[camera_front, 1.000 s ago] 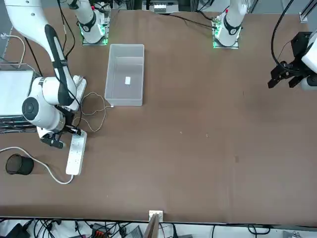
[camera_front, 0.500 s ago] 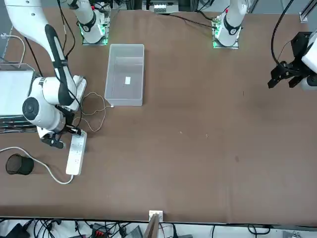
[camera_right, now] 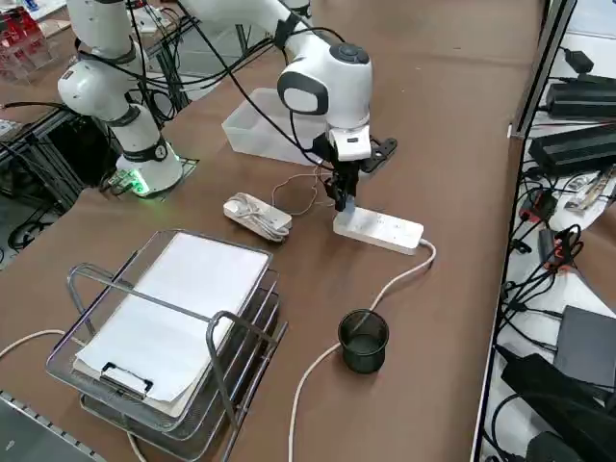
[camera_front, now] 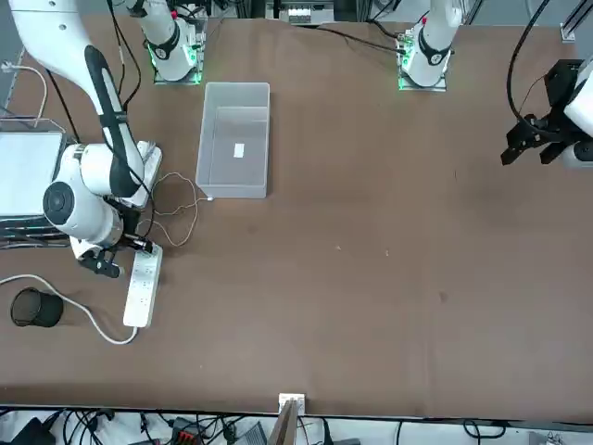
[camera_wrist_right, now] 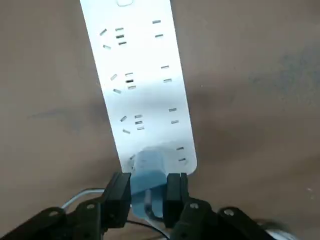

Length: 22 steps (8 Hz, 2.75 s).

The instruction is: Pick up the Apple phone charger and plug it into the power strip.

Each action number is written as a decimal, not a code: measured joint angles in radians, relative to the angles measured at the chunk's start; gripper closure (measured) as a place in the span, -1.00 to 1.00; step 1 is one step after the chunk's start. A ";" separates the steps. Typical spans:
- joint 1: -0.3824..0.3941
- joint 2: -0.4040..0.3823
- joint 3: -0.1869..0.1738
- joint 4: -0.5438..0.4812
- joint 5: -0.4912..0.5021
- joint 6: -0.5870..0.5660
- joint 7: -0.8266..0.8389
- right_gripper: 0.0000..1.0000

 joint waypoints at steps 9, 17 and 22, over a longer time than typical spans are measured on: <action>0.000 0.003 0.002 0.000 -0.001 0.017 -0.017 0.27; -0.001 0.000 0.002 -0.012 -0.003 0.040 -0.019 0.27; -0.001 -0.005 0.001 -0.035 -0.005 0.090 -0.023 0.27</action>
